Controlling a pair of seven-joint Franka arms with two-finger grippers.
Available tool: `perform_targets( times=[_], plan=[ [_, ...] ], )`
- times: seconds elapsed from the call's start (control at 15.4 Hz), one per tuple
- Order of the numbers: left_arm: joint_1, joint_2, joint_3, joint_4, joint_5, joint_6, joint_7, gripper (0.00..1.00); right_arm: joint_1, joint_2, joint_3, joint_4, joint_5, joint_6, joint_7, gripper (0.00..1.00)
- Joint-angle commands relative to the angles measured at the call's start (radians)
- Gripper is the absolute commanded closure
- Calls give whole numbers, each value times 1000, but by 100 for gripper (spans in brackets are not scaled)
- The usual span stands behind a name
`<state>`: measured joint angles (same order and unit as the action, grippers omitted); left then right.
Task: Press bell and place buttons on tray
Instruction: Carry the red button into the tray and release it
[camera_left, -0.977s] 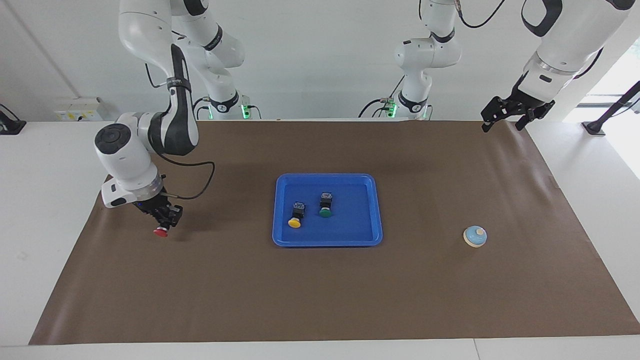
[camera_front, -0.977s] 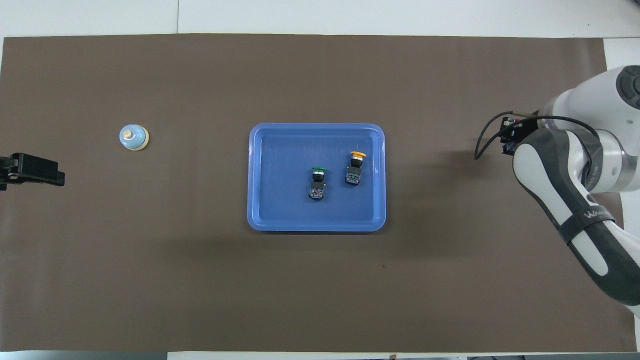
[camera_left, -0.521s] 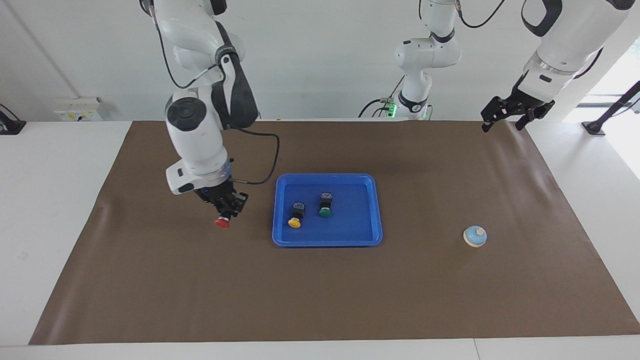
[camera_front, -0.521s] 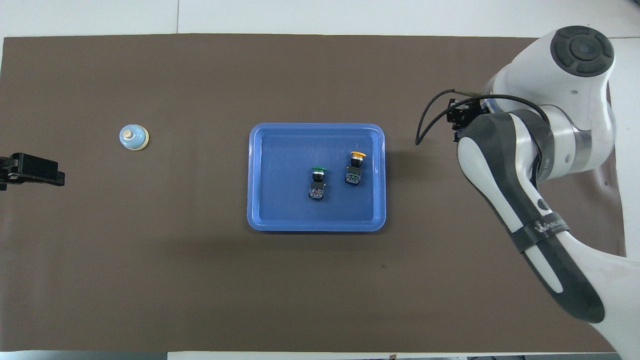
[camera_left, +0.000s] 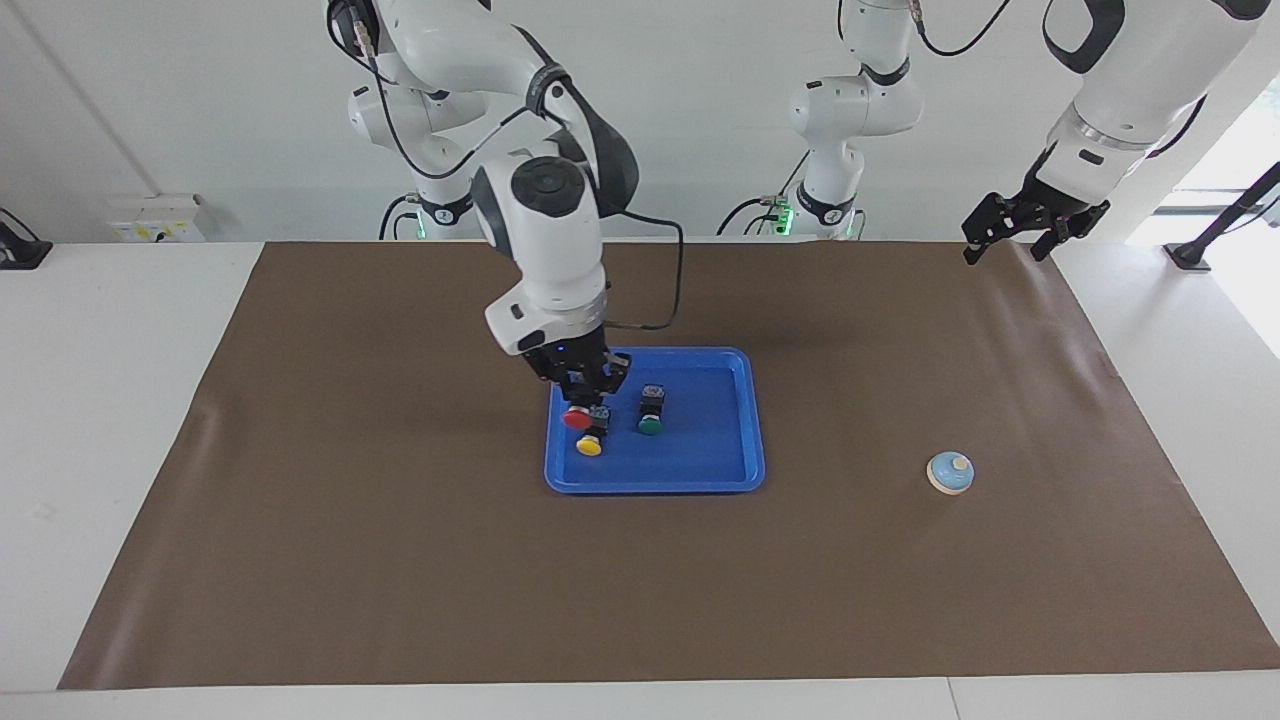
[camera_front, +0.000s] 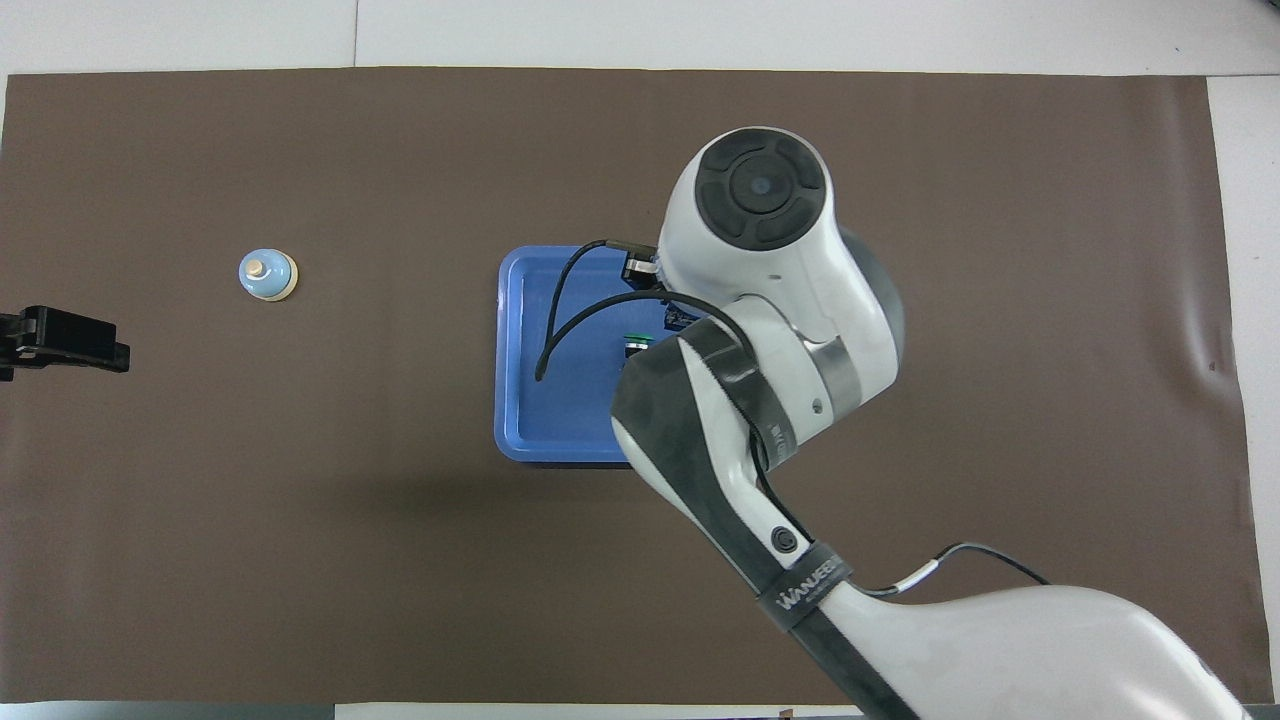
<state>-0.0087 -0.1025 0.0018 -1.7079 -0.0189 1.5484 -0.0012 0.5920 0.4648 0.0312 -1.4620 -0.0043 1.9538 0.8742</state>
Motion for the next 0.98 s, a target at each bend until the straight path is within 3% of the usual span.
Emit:
perform_targets(
  times=[0.0, 0.13, 0.52, 0.91],
  plan=[
    [-2, -6, 4, 5, -9, -17, 0, 0, 49, 92, -5, 68, 10, 39, 61, 100],
    [-2, -6, 4, 5, -9, -18, 0, 0, 72, 101, -5, 59, 20, 106, 66, 100],
    [-2, -6, 4, 5, -9, -16, 0, 0, 118, 150, -5, 31, 14, 149, 81, 100],
    [-2, -6, 4, 5, -9, -17, 0, 0, 120, 130, -5, -96, 10, 278, 81, 100]
  ],
)
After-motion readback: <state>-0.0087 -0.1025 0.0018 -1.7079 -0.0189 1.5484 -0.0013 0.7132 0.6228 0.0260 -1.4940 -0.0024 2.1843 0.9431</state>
